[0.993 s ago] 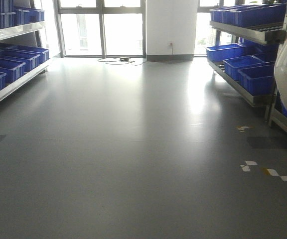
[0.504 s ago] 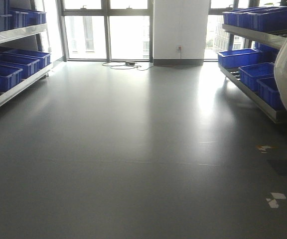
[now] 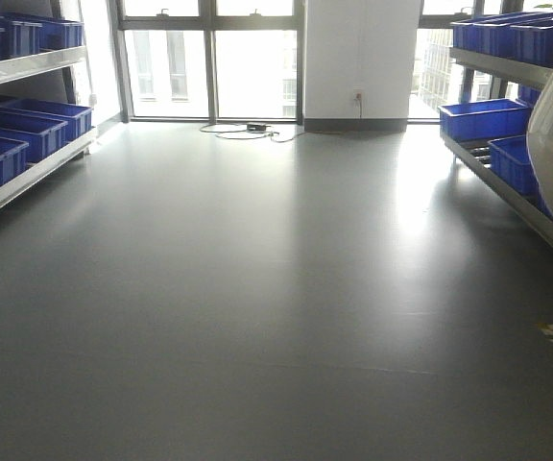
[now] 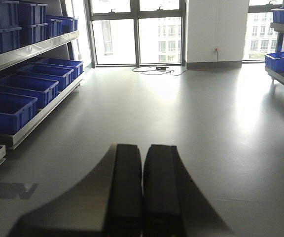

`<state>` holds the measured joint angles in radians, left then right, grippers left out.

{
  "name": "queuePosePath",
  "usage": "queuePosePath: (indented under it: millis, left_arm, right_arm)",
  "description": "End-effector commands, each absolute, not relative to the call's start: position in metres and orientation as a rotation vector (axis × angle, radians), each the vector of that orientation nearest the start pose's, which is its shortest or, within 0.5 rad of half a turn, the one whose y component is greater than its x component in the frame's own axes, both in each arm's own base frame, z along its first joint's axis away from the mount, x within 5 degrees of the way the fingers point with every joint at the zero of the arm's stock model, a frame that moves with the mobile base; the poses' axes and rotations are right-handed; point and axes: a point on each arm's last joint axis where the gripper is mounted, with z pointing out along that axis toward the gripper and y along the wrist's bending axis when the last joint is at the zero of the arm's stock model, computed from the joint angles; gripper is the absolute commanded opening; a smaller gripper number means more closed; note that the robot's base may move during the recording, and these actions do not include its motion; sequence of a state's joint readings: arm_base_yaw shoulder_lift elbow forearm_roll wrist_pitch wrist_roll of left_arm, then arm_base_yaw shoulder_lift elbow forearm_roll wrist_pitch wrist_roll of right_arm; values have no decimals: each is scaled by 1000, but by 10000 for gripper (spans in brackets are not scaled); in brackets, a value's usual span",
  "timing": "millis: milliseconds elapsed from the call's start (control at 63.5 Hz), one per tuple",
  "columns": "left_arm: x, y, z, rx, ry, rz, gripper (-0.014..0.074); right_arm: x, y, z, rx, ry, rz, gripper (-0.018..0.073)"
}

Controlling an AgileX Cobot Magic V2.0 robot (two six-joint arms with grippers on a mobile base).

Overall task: Move white bin to right shelf second layer
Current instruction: 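Drive past the crate racks toward the roller shelf by the windows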

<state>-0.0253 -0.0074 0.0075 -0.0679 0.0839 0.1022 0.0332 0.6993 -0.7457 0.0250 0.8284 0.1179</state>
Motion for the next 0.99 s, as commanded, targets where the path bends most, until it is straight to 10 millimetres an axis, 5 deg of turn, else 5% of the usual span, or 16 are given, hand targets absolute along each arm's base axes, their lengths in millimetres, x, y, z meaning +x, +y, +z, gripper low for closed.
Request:
queuePosePath:
  millis: [0,977]
  left_arm:
    - [57,-2,199,41,1507,-3,85]
    - [57,-2,199,41,1507,-3,85]
  right_arm:
    - [128,5,346,112,2151,117,48]
    - [128,5,347,112,2150,117,48]
